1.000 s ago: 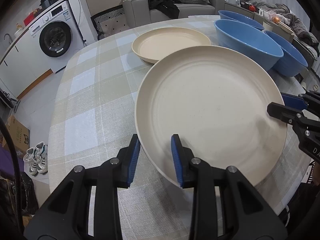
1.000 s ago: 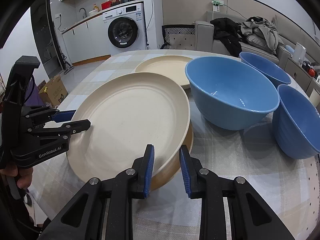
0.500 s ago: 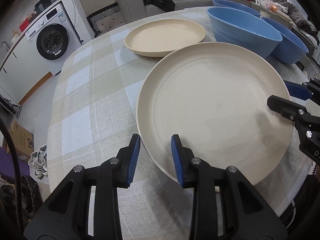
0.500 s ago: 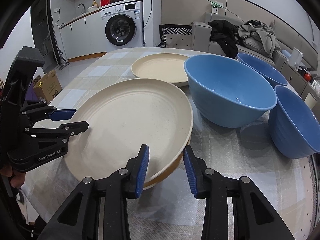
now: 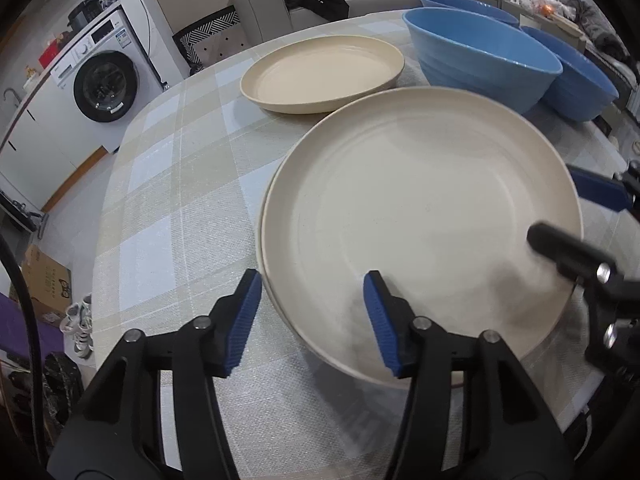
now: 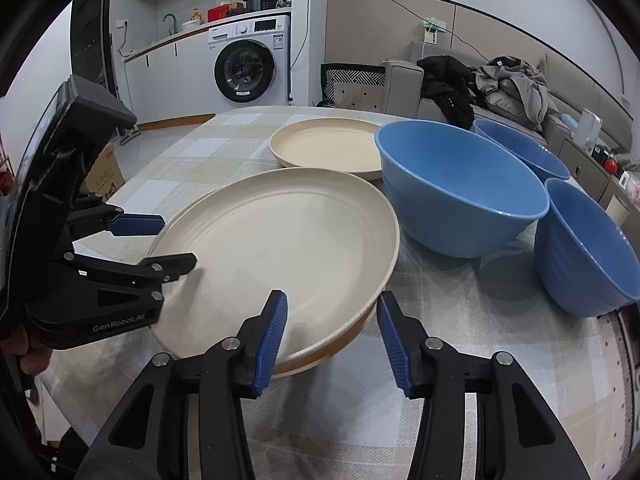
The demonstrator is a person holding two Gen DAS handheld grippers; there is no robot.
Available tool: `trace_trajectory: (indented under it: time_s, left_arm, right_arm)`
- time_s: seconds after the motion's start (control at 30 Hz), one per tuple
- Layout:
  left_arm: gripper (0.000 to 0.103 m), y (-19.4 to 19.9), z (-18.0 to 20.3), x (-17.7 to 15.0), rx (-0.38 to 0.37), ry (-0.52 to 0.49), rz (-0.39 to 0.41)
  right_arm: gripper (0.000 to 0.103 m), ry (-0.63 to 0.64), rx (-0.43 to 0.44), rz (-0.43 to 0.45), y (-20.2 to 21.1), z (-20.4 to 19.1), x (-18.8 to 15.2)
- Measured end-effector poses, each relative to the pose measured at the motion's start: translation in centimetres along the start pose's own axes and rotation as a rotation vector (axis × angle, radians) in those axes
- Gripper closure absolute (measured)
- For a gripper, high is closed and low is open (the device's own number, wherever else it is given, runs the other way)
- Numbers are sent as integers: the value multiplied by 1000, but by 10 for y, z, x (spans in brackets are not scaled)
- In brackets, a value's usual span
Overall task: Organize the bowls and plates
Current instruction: 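Lower the held plate onto the other large plate and open both grippers, then withdraw both grippers and move them toward the smaller cream plate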
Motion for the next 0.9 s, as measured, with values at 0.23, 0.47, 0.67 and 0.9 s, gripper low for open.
trace_trajectory:
  time_s: [0.23,0.47,0.67,0.9]
  left_arm:
    - [29,9,-4,-4,-74,81,33]
    - [22,17,-14,0,-101,142,52]
    - [18,24,-23,6,-113,190,77]
    - [1,38,-34,16,-86,222,116]
  right_arm:
    - [20,49,37,35,8,-9,0]
    - [9,32,92,53,17,-12,6]
    - [3,-11,131,64,27,-5,17]
    - [1,-45,168,101,46,6,48]
Point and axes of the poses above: each gripper's, at about its wrist camera, not at the fingertips, and y roughly against the way its jaws point, z to its right, x to its top, the point moved 6 cm from there along -y, roughly the way its jaws point, and after that the axes turned 12 degrees about -y, right-handed, at the moved point
